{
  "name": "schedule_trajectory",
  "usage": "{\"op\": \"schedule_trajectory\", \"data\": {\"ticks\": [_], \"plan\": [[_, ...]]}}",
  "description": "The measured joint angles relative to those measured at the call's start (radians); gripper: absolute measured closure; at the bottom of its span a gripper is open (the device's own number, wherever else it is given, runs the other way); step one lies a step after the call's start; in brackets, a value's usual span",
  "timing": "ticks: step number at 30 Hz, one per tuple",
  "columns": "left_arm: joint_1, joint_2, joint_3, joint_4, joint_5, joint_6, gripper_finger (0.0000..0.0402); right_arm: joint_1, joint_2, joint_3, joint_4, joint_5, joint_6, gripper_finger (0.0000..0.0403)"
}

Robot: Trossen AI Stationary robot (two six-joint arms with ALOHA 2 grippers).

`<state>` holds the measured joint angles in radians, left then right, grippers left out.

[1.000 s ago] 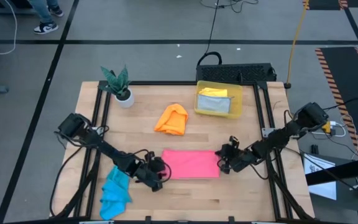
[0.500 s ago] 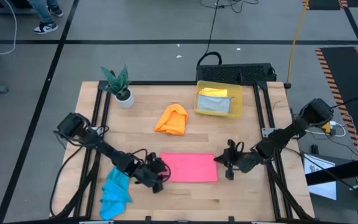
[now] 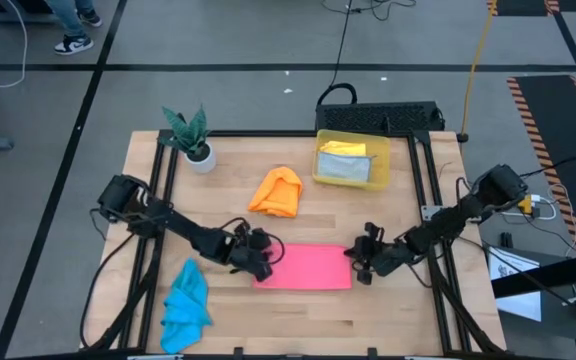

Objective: Fold microfiber towels
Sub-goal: Fold the pink kitchen towel

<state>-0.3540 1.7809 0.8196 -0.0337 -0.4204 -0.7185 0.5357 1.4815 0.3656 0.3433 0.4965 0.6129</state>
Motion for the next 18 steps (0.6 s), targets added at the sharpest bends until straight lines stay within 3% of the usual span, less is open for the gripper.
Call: {"op": "schedule_trajectory", "data": {"ticks": [7, 13, 18], "plan": [[0.005, -0.001, 0.002, -0.123, -0.097, -0.087, 0.0270, 0.031, -0.052, -0.001, -0.121, 0.033, 0.027, 0.0403], [0.007, -0.001, 0.001, -0.026, -0.109, -0.008, 0.0270, 0.066, -0.140, 0.000, -0.048, 0.052, -0.037, 0.0403], [0.004, -0.001, 0.017, 0.089, -0.108, 0.044, 0.0270, 0.063, -0.108, 0.001, 0.063, 0.052, -0.088, 0.0403]]}}
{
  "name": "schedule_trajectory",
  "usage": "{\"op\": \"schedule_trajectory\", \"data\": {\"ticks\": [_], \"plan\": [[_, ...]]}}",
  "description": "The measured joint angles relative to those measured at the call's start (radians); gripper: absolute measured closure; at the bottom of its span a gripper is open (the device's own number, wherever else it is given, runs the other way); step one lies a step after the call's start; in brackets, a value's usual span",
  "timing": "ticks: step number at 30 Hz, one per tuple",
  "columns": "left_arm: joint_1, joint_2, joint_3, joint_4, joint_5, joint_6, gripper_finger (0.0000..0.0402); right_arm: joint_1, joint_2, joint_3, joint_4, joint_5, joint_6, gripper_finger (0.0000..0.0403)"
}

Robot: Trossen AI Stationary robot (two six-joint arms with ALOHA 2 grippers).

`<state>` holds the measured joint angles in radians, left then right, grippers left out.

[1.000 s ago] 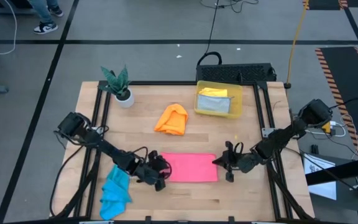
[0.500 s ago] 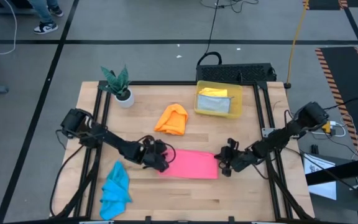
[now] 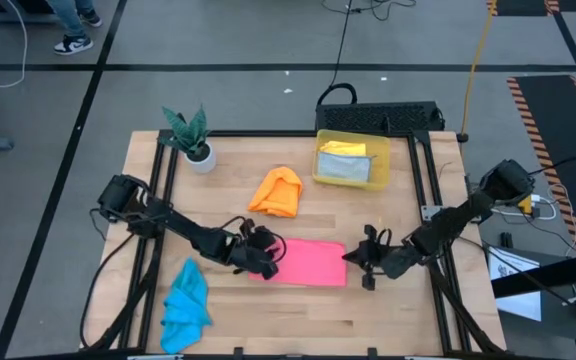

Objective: Fold microfiber towels
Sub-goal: Fold the pink kitchen towel

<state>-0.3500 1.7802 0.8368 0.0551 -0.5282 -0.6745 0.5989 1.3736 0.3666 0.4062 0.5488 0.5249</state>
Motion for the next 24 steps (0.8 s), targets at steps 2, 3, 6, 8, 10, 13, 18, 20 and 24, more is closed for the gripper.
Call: {"op": "schedule_trajectory", "data": {"ticks": [2, 3, 6, 8, 10, 13, 18, 20, 24], "plan": [[0.000, 0.000, 0.000, 0.035, 0.024, 0.031, 0.0270, -0.014, 0.036, 0.000, 0.031, -0.001, -0.004, 0.0403], [0.000, 0.000, 0.000, 0.039, 0.033, 0.048, 0.0270, -0.021, 0.055, 0.000, 0.049, 0.000, -0.003, 0.0403], [0.000, 0.000, 0.000, 0.007, 0.019, 0.072, 0.0270, -0.042, 0.122, 0.000, 0.087, -0.006, -0.003, 0.0403], [0.001, 0.000, -0.001, -0.046, 0.005, 0.049, 0.0270, -0.053, 0.156, 0.000, 0.100, -0.041, -0.003, 0.0403], [0.005, 0.000, -0.009, -0.075, 0.003, 0.019, 0.0270, -0.062, 0.167, 0.000, 0.070, -0.085, 0.010, 0.0403], [0.008, 0.000, -0.033, -0.079, 0.003, -0.001, 0.0270, -0.061, 0.157, 0.002, 0.011, -0.102, 0.041, 0.0403], [0.008, 0.000, -0.037, -0.061, -0.057, 0.005, 0.0270, -0.031, 0.122, 0.001, -0.010, -0.207, 0.038, 0.0403], [0.008, 0.000, -0.034, -0.037, -0.069, 0.037, 0.0270, -0.013, 0.102, -0.001, -0.006, -0.215, 0.023, 0.0403], [0.008, 0.000, -0.006, -0.008, -0.075, 0.098, 0.0270, 0.005, 0.065, 0.000, 0.050, -0.163, -0.015, 0.0403]]}}
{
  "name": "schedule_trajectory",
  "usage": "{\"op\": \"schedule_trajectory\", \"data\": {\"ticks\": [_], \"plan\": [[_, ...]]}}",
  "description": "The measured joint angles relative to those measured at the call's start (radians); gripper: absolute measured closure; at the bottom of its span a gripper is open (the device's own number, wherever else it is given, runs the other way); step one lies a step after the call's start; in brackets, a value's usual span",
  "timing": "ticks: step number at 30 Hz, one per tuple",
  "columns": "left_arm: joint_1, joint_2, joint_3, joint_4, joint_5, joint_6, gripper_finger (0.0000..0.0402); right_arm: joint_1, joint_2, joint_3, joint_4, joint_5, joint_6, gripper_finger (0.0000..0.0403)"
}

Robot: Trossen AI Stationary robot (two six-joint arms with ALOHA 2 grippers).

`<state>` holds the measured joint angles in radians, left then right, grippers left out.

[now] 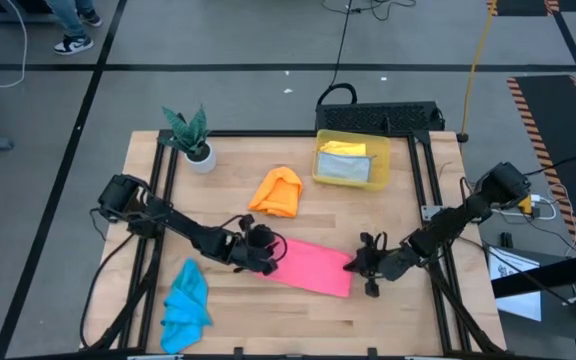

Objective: Fold microfiber towels
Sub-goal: Fold the pink kitchen towel

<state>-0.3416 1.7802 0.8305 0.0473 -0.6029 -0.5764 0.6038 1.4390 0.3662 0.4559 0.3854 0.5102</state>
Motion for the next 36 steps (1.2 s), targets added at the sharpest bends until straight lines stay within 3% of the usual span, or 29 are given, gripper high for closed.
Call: {"op": "schedule_trajectory", "data": {"ticks": [6, 17, 24, 31, 36], "plan": [[-0.010, 0.000, 0.014, 0.031, 0.041, 0.020, 0.0270, -0.022, 0.002, 0.000, -0.007, 0.138, 0.028, 0.0403], [-0.034, 0.000, -0.069, 0.015, 0.052, -0.072, 0.0270, -0.049, 0.026, 0.001, -0.206, 0.118, 0.173, 0.0403], [-0.029, -0.001, -0.167, 0.095, -0.036, -0.143, 0.0270, -0.003, 0.006, 0.001, -0.231, 0.107, 0.178, 0.0403], [0.015, -0.001, -0.144, 0.142, -0.040, 0.020, 0.0270, 0.059, -0.107, -0.001, -0.298, 0.098, 0.197, 0.0403], [0.028, -0.009, -0.068, 0.135, 0.009, 0.091, 0.0270, 0.088, -0.133, -0.001, -0.131, 0.109, 0.046, 0.0403]]}}
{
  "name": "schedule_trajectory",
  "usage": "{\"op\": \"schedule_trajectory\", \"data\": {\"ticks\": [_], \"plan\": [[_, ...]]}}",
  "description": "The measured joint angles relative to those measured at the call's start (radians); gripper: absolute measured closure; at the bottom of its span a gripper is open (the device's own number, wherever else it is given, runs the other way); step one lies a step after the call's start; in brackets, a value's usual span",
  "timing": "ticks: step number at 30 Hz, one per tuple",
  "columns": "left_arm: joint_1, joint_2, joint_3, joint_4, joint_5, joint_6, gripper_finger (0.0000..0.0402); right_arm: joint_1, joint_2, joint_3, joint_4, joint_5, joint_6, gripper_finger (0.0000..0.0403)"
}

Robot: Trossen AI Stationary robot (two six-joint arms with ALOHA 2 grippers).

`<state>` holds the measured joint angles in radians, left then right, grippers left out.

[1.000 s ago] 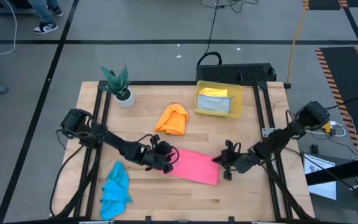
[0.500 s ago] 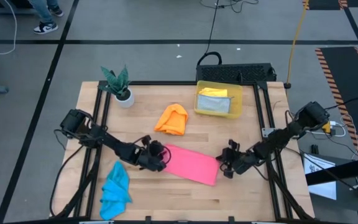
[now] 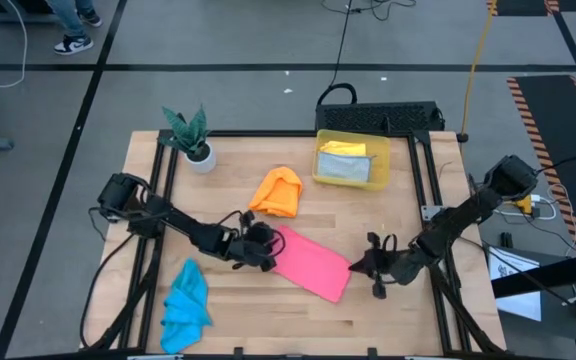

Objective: Fold microfiber towels
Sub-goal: Fold the pink kitchen towel

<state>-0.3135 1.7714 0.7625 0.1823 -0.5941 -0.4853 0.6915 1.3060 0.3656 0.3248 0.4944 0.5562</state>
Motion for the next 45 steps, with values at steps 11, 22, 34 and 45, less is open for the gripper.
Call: {"op": "schedule_trajectory", "data": {"ticks": [11, 22, 34, 45], "plan": [[-0.086, 0.002, 0.044, -0.057, 0.072, -0.110, 0.0270, -0.074, 0.159, 0.000, 0.125, 0.000, -0.061, 0.0403], [-0.067, 0.032, 0.042, -0.235, -0.060, -0.193, 0.0270, -0.087, 0.216, 0.004, 0.071, -0.160, 0.038, 0.0403], [0.028, -0.124, 0.047, -0.206, -0.110, -0.083, 0.0270, -0.002, 0.217, 0.002, 0.111, -0.238, 0.051, 0.0403], [-0.040, 0.000, 0.049, 0.065, 0.153, 0.076, 0.0270, 0.043, 0.063, -0.001, 0.051, -0.108, -0.013, 0.0403]]}}
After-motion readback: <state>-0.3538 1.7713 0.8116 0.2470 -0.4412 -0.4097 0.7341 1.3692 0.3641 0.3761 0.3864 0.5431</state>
